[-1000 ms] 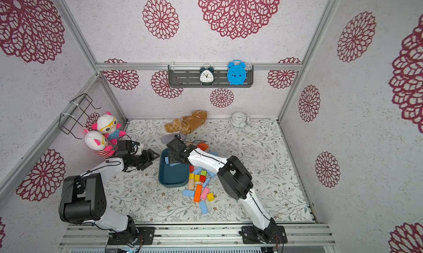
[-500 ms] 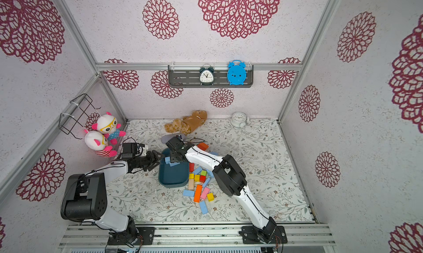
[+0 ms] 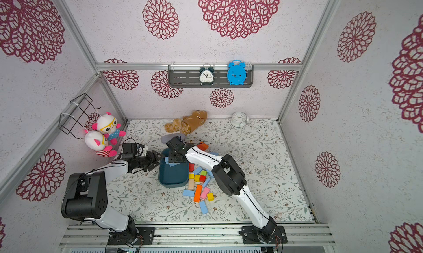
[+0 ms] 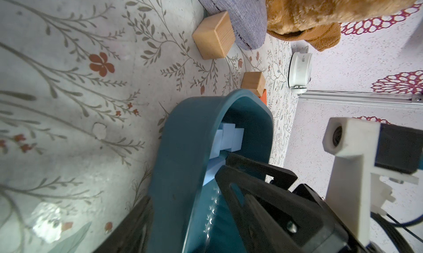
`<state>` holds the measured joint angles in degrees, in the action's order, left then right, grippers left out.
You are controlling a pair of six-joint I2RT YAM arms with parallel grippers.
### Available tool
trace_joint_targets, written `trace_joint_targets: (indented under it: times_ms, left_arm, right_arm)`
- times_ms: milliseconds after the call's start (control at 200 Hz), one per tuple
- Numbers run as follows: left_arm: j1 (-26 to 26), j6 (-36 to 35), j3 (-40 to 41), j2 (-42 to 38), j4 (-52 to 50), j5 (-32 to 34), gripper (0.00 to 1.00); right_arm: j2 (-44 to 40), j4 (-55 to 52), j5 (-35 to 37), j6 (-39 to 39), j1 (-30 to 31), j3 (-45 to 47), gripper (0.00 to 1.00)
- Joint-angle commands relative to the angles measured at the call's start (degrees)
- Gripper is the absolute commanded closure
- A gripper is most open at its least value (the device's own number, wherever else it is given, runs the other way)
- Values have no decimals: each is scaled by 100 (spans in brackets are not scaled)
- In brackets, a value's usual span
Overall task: Pick out the blue building blocks
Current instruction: Place the building block in the storage box.
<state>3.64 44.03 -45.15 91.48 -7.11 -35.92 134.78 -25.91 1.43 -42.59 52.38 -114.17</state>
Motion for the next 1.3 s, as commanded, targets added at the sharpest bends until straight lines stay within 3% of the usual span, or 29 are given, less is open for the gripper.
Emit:
trace_joint_targets:
  times_ms: [0,395,775,1296]
  left_arm:
    - [-6,-26,-2,54,142,38,34]
    - [-12,-26,-7,62,131,24,34]
    - [-15,-95,-78,55,-8,33,34]
    - [-12,-333,-247,-78,-239,135,32]
  right_arm:
    - [57,116,-156,-173,-51,24,44]
    - [-220,-71,320,-237,-18,203,39]
    - [-179,601,-307,-463,19,331,42]
    - [-731,967,-187,-502,49,817,41]
